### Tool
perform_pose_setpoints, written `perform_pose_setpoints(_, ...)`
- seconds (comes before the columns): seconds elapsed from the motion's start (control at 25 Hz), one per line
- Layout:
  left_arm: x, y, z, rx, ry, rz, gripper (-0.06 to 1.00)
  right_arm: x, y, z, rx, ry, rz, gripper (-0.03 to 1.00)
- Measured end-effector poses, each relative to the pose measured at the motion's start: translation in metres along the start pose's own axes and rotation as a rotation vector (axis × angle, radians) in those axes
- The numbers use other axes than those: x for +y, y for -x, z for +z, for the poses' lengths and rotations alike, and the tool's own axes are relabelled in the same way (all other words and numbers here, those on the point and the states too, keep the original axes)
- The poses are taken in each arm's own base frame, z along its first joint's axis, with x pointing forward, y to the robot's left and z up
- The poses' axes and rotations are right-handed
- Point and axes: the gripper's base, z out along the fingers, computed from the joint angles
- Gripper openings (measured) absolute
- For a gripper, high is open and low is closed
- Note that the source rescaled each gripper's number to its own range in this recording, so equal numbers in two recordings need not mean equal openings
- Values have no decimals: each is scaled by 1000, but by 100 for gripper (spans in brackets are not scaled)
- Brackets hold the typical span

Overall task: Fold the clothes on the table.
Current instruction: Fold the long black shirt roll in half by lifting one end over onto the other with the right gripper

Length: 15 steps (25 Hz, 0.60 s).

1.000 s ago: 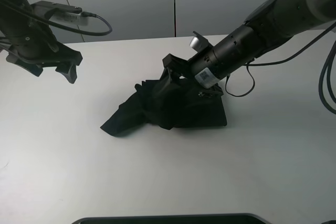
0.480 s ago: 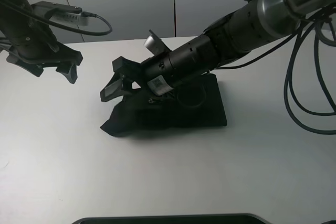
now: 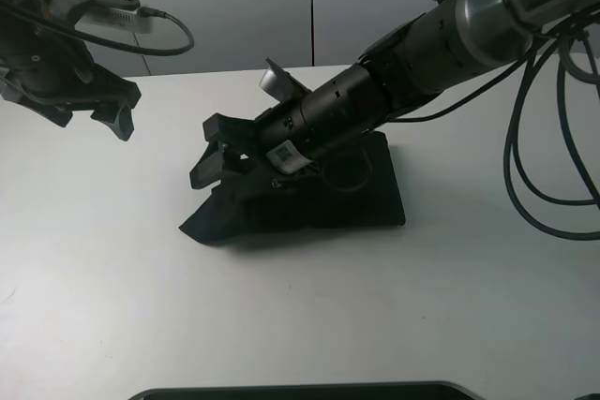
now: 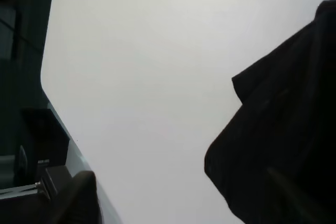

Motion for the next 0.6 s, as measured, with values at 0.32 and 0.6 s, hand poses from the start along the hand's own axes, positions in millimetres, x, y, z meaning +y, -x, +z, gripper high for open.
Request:
perform_pose_setpoints(0.32, 11, -14, -69, -211, -16, -27, 100, -6, -1, 5, 16, -7, 77, 70)
perform_pose_setpoints(0.6, 32, -73, -180, -612, -32, -59, 100, 30, 3, -23, -48, 52, -214, 70)
